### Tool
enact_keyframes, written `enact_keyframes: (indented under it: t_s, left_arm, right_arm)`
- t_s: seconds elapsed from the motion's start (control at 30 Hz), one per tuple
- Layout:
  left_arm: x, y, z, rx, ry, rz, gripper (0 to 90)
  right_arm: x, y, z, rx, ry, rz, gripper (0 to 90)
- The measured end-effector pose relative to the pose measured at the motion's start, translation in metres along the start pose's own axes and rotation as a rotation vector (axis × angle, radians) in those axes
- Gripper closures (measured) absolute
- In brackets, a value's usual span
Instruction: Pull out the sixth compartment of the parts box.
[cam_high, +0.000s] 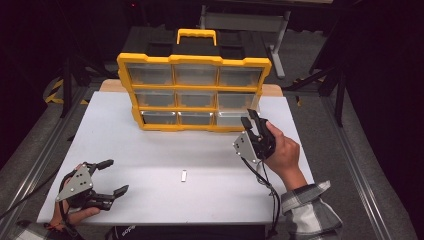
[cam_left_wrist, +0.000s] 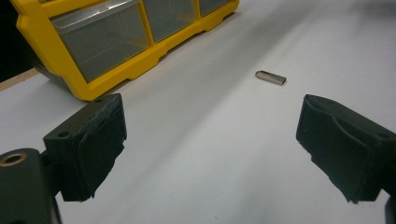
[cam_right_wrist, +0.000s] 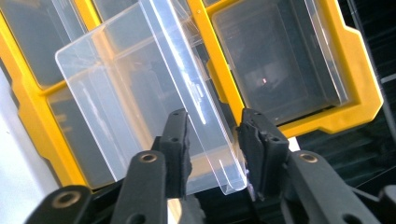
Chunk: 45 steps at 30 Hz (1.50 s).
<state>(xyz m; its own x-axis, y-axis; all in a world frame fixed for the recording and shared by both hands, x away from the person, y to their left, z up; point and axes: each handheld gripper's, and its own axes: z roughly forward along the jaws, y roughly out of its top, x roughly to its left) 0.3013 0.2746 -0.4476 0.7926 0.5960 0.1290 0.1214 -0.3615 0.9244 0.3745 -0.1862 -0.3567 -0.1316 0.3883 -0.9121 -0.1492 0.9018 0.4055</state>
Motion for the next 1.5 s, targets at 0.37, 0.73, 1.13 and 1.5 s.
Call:
enact_keyframes:
  t_s: [0.37, 0.73, 1.13, 1.5]
  left_arm:
    - [0.001, 0.0, -0.001, -0.007, 0.003, -0.002, 9.1]
    - [0.001, 0.0, -0.004, -0.009, 0.012, -0.002, 9.1]
    - [0.003, 0.001, -0.001, -0.003, 0.018, 0.013, 9.1]
    - [0.002, 0.0, 0.0, -0.007, 0.017, 0.017, 9.1]
  right_arm:
    - [-0.002, -0.002, -0.007, -0.035, 0.031, 0.131, 55.4]
    - [-0.009, -0.008, -0.012, -0.083, 0.033, 0.247, 51.1]
    - [-0.012, -0.013, -0.021, -0.13, 0.124, 0.455, 40.6]
    - [-0.013, -0.019, -0.028, -0.188, 0.22, 0.587, 31.6]
